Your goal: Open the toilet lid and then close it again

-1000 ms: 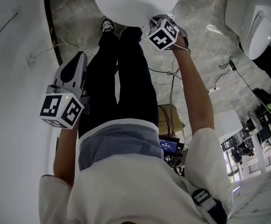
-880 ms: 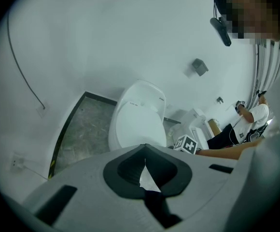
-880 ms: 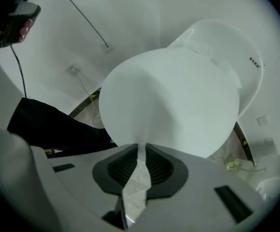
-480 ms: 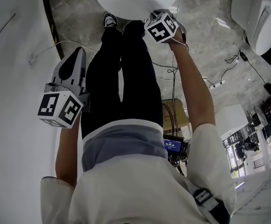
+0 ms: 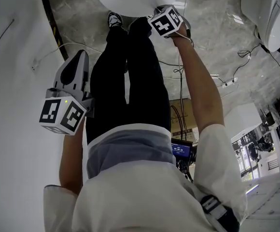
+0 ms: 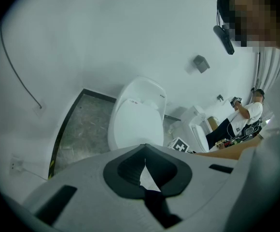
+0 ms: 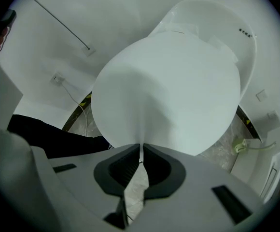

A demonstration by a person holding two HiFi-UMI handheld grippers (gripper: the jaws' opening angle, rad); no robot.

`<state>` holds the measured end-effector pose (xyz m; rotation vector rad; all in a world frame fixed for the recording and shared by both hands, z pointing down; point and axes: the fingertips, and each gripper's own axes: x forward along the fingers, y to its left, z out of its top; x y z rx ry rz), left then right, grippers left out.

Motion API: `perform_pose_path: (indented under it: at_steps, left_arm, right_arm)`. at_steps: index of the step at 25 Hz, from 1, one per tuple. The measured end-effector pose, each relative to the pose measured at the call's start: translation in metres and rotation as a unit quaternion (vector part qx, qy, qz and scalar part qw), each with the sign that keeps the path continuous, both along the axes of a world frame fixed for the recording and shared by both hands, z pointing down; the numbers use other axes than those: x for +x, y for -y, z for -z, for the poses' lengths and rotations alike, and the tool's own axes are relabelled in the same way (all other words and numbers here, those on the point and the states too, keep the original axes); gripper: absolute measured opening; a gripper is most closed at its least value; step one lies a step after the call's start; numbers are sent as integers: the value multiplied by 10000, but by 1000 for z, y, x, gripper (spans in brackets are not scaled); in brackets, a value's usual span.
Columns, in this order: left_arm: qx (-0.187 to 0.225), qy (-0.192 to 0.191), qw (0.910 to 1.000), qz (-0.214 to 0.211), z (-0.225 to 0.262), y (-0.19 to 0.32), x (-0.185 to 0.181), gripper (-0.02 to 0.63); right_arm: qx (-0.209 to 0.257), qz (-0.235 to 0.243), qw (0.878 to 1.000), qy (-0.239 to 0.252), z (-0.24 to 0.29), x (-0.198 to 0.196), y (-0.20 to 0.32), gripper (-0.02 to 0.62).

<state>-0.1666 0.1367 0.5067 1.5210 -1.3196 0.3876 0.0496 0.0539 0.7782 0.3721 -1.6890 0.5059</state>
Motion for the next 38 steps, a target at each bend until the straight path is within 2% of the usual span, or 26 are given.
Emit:
perform_pose_path:
  at_steps: [5,9,14,19,24,30,38]
  left_arm:
    - [70,-5,9999,-117,6,13,6,6]
    - [174,-7,9995,-247,14,18,2,6]
    - [542,347,9965,-528,40,37,-7,6]
    - [841,487,9932,-647,70,50,-7,6]
    - [1097,344,9915,-607,101,54,3,6]
    - [1433,300,9872,-633,140,60,10,6]
    - [1893,142,9795,-674,191,62,11,6]
  right_arm:
    - [23,-249,9996,-101,1,3,3,28]
    - [-24,-955,9953,152,14,4,-1,14]
    - [-32,-1709,9838,549,49,6,-6,11]
    - [175,-2461,9634,1049,101,4,1,11]
    - [551,-2429,9539,1672,169,-7,11,9]
    - [972,-2479,9388,2186,251,-13,20,9]
    - [1419,-2418,9230,2635,350,-11,30,9]
